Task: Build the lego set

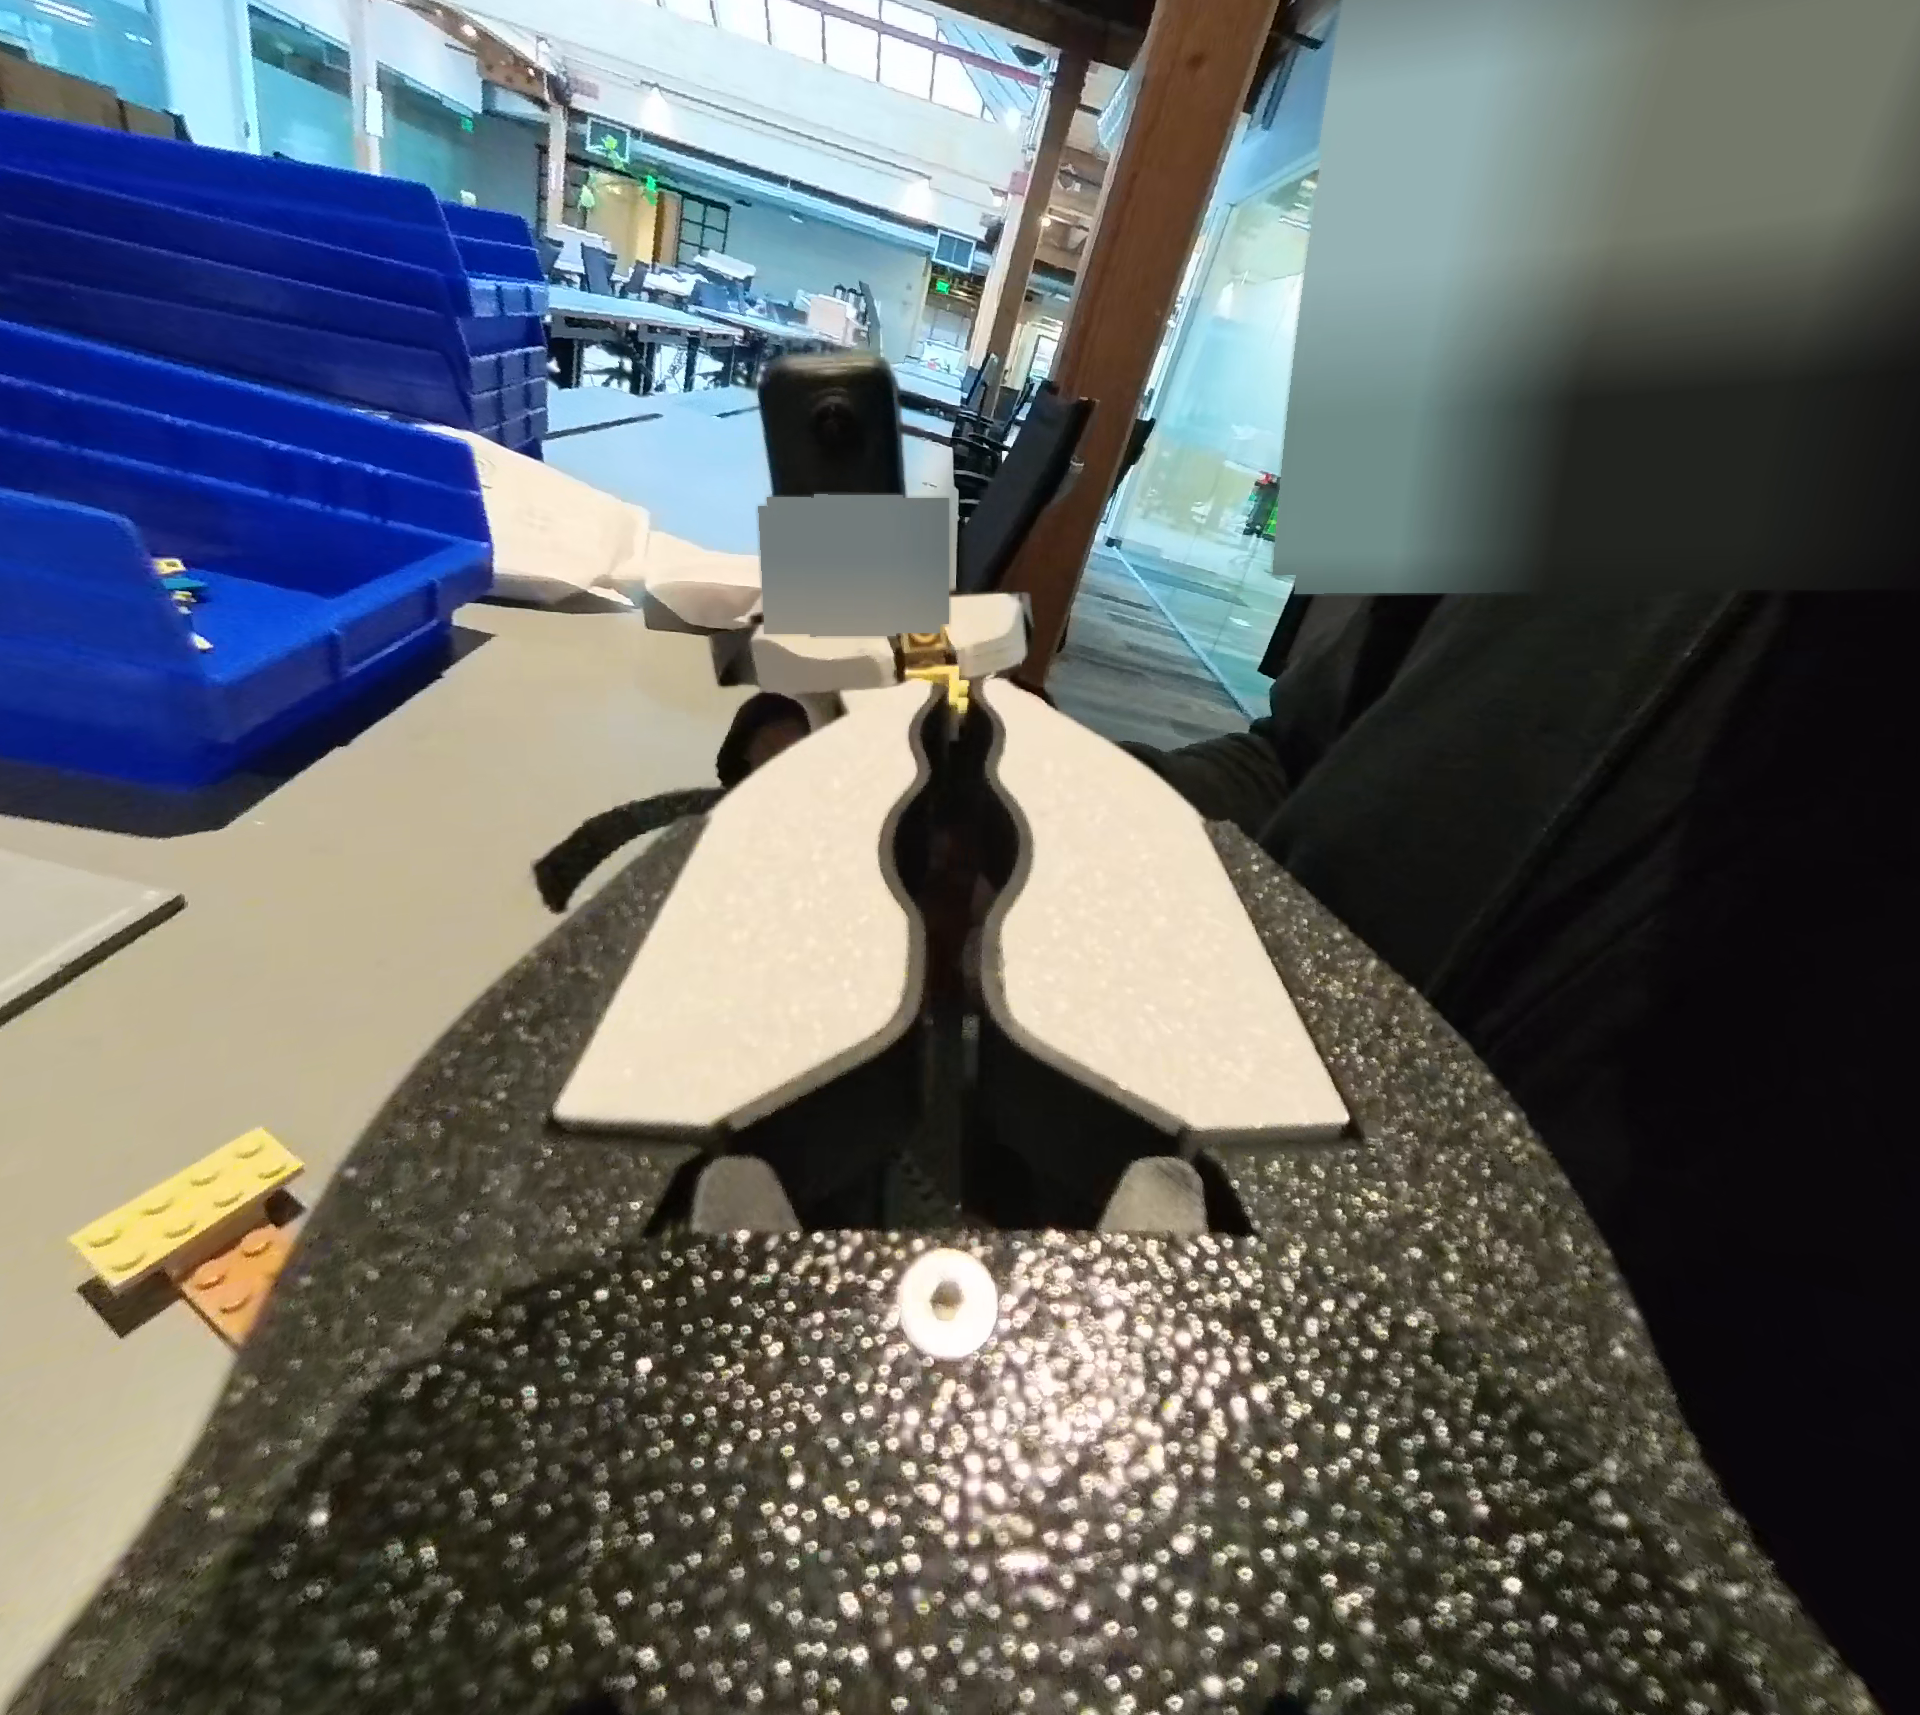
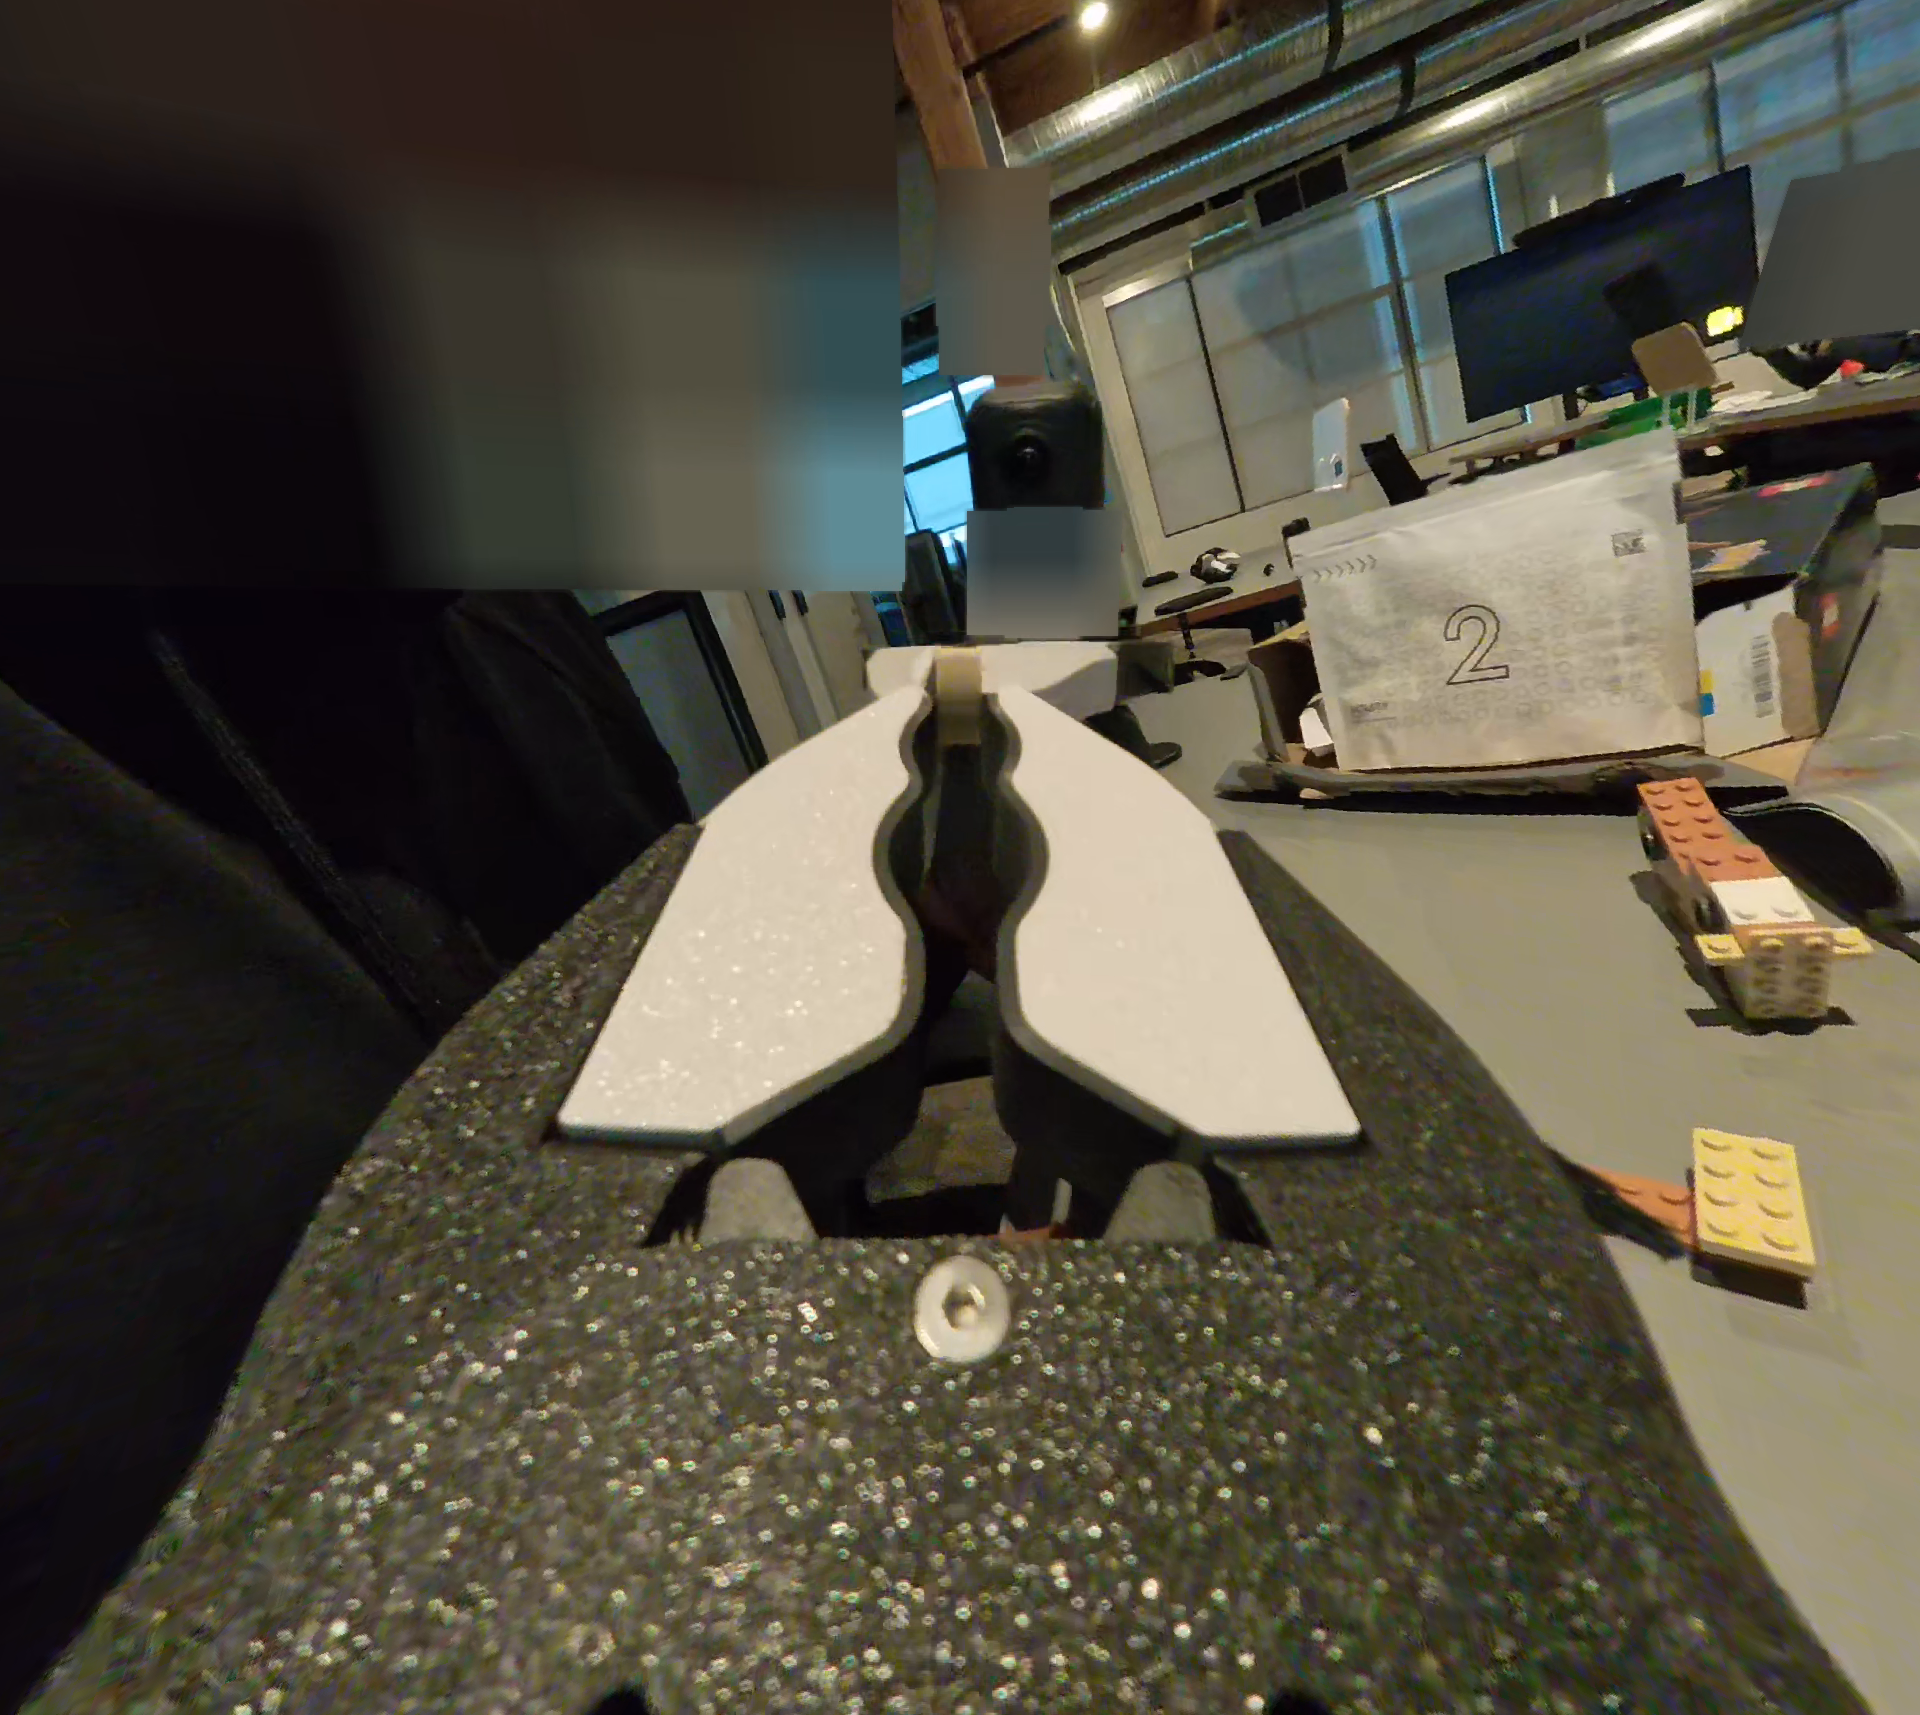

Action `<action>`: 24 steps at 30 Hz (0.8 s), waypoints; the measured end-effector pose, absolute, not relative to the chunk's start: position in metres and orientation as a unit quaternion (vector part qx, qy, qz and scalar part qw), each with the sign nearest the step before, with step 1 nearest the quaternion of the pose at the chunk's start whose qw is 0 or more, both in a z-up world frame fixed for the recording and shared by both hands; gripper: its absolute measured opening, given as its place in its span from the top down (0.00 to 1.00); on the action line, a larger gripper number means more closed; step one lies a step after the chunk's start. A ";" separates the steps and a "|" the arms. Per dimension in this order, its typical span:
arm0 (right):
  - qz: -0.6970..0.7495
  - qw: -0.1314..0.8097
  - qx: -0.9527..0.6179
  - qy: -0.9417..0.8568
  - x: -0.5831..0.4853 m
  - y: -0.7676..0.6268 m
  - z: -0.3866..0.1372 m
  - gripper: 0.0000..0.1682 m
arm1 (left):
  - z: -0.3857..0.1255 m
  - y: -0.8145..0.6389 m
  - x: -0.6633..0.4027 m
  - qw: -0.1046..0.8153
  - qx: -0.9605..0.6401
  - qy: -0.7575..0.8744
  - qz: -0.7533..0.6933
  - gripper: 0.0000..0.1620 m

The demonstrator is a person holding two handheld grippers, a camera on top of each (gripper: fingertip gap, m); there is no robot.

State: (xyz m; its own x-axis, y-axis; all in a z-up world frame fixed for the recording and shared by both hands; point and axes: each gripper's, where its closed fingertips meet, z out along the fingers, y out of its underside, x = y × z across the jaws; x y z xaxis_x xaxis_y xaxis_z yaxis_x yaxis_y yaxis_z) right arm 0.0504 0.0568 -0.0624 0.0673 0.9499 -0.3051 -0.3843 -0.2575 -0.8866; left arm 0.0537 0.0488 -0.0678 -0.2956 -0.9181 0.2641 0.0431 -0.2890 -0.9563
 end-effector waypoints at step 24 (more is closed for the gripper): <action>0.579 0.540 -0.534 -0.298 0.050 0.060 -0.071 0.96 | -0.074 0.053 0.055 0.342 -0.495 0.452 -0.659 0.98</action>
